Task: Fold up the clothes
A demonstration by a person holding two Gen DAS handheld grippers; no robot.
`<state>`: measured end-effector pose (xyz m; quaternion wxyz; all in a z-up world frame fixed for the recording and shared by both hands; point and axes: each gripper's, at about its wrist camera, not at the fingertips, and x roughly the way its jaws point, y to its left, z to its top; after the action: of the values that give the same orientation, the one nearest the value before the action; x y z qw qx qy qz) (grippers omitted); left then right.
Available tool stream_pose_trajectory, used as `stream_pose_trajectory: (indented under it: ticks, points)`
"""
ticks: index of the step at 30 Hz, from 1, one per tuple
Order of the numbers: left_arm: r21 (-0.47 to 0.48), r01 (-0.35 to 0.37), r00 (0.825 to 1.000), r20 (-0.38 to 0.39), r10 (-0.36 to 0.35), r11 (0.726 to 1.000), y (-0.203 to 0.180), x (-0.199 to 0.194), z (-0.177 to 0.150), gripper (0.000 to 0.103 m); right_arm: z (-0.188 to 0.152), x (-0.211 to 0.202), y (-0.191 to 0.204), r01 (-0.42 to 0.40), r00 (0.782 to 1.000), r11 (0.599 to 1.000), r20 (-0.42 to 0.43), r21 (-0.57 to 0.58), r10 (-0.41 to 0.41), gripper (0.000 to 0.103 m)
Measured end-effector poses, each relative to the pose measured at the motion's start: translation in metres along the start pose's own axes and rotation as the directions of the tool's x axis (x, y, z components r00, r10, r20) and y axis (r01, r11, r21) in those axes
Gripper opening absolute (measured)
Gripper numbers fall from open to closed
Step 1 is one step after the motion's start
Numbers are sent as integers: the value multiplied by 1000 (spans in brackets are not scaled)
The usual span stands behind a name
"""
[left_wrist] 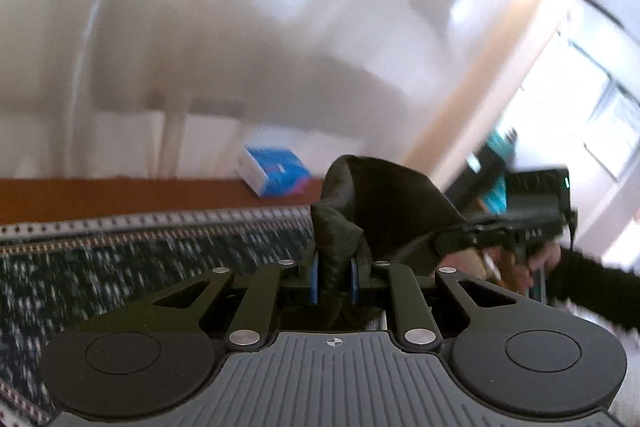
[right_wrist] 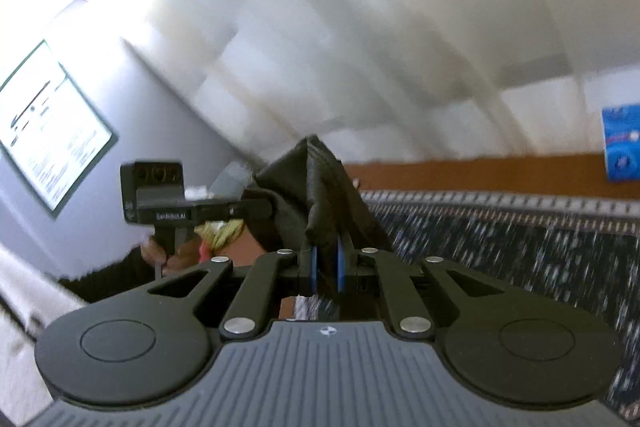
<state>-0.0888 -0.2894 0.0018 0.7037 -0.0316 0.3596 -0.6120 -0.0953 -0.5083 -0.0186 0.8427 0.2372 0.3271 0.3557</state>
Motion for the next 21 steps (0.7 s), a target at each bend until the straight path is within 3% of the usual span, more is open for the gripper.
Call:
stream_pose_trajectory:
  ticks: [5,10,13,16,17,19,21]
  points:
    - [65,34,990,-136,-25,997,-29,-14,-42,12,-41,-6,29,16,992,999,-123,-29,-20,11]
    - [73,52,960,-279,-29,996,-36,-11,-88,12,-85,-9,47,32,967,998,-250,-52,-44,11]
    - [83,44,932,-363,-11,996,-35,-4,-120,13,-112,-2,54,46,936,992,-343,-115,-83,11]
    - [93,38,896,-444,8,995,-34,4,-151,16,-144,13,56,55,891,980,-434,-194,-136,11]
    - [89,31,890,-456,12,996,-32,7,-159,18,-154,18,57,57,877,972,-454,-226,-157,12]
    - [83,21,879,-477,22,996,-29,13,-172,34,-171,24,59,61,852,952,-480,-301,-207,14]
    - [85,3,871,-489,39,996,-26,16,-183,35,-181,27,62,66,843,938,-484,-341,-236,14]
